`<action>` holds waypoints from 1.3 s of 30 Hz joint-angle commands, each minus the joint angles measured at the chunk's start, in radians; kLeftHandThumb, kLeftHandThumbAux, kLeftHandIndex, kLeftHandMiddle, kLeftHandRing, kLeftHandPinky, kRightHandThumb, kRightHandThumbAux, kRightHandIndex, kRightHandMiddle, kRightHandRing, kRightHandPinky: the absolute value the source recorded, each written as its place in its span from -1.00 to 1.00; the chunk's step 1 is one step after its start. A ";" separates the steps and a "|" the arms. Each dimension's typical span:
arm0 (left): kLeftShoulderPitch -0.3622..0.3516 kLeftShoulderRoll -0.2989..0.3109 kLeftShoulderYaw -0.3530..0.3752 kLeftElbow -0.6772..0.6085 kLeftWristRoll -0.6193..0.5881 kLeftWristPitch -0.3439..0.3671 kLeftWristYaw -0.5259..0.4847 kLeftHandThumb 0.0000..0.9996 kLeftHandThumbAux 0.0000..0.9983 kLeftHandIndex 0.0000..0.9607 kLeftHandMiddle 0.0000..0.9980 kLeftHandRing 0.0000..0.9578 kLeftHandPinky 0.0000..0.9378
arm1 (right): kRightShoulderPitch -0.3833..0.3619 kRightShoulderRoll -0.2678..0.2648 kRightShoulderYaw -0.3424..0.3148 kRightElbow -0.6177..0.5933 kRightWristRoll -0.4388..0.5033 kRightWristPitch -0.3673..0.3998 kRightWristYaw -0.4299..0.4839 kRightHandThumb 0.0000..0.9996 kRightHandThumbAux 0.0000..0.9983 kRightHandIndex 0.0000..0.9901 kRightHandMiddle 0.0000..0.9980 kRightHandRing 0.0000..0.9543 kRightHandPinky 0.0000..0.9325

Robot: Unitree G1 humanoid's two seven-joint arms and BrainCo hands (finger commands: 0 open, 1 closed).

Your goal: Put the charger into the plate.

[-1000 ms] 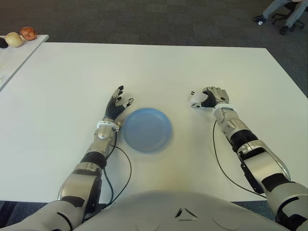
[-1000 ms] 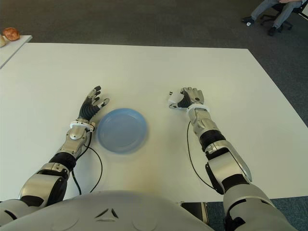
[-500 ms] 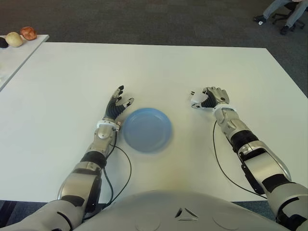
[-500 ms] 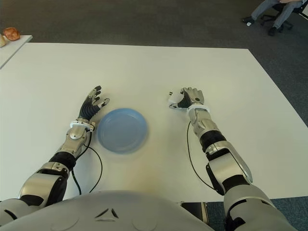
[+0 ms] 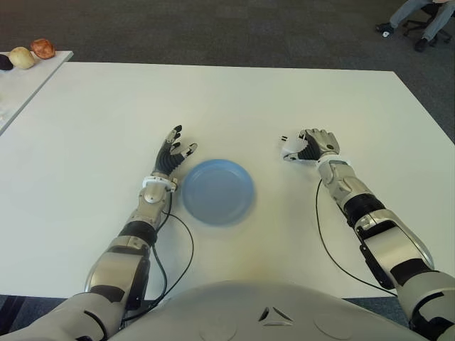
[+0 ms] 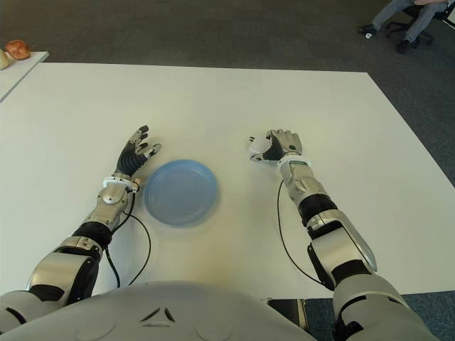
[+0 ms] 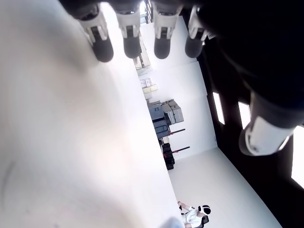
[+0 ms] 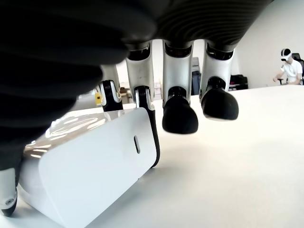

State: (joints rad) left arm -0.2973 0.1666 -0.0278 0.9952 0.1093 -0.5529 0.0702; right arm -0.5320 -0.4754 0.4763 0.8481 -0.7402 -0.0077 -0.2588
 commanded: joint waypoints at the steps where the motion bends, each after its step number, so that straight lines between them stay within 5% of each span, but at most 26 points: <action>1: 0.064 -0.021 -0.024 0.094 0.027 0.099 -0.018 -1.00 0.10 -0.99 -0.99 -1.00 -1.00 | 0.054 -0.012 -0.001 -0.043 0.002 -0.028 0.000 0.70 0.36 -0.19 0.06 0.76 0.81; 11: 0.055 -0.018 -0.025 0.109 0.028 0.100 -0.018 -1.00 0.12 -1.00 -0.99 -1.00 -0.99 | 0.096 -0.070 -0.092 -0.494 0.011 0.032 0.145 0.71 0.35 -0.19 0.07 0.78 0.79; 15: 0.047 -0.018 -0.023 0.120 0.029 0.103 -0.016 -1.00 0.14 -0.99 -0.99 -1.00 -0.99 | 0.117 -0.066 -0.136 -0.694 0.017 0.067 0.209 0.71 0.35 -0.19 0.07 0.80 0.81; 22: 0.035 -0.022 -0.013 0.137 0.018 0.103 -0.022 -1.00 0.17 -0.99 -0.99 -1.00 -0.98 | 0.133 -0.054 -0.182 -0.852 0.043 0.065 0.276 0.71 0.35 -0.19 0.07 0.82 0.82; 25: 0.031 -0.026 -0.008 0.144 0.014 0.108 -0.013 -1.00 0.17 -0.99 -0.99 -1.00 -0.99 | 0.110 -0.017 -0.174 -1.046 0.024 0.149 0.410 0.71 0.36 -0.19 0.07 0.82 0.81; 39: 0.034 -0.041 0.015 0.141 -0.020 0.101 -0.014 -1.00 0.14 -0.99 -0.98 -1.00 -1.00 | 0.098 0.045 -0.134 -1.193 -0.026 0.203 0.602 0.71 0.36 -0.20 0.06 0.81 0.80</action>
State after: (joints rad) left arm -0.3388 0.1569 -0.0068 1.0594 0.0858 -0.5639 0.0884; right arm -0.4429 -0.4429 0.3266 -0.3317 -0.7495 0.1797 0.3125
